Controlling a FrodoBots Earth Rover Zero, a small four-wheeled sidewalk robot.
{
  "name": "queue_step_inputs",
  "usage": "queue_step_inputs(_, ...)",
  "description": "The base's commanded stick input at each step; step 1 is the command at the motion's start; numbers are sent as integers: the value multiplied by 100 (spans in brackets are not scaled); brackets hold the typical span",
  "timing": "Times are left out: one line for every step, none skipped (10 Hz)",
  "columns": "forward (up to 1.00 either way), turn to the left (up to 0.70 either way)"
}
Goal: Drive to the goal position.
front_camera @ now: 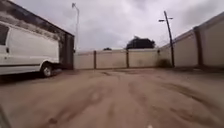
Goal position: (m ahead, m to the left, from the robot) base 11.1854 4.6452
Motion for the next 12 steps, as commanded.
queue_step_inputs(85,0)
queue_step_inputs(85,0)
queue_step_inputs(85,0)
queue_step_inputs(85,0)
queue_step_inputs(85,0)
queue_step_inputs(85,0)
queue_step_inputs(85,0)
queue_step_inputs(85,0)
queue_step_inputs(85,0)
queue_step_inputs(85,0)
queue_step_inputs(85,0)
queue_step_inputs(85,0)
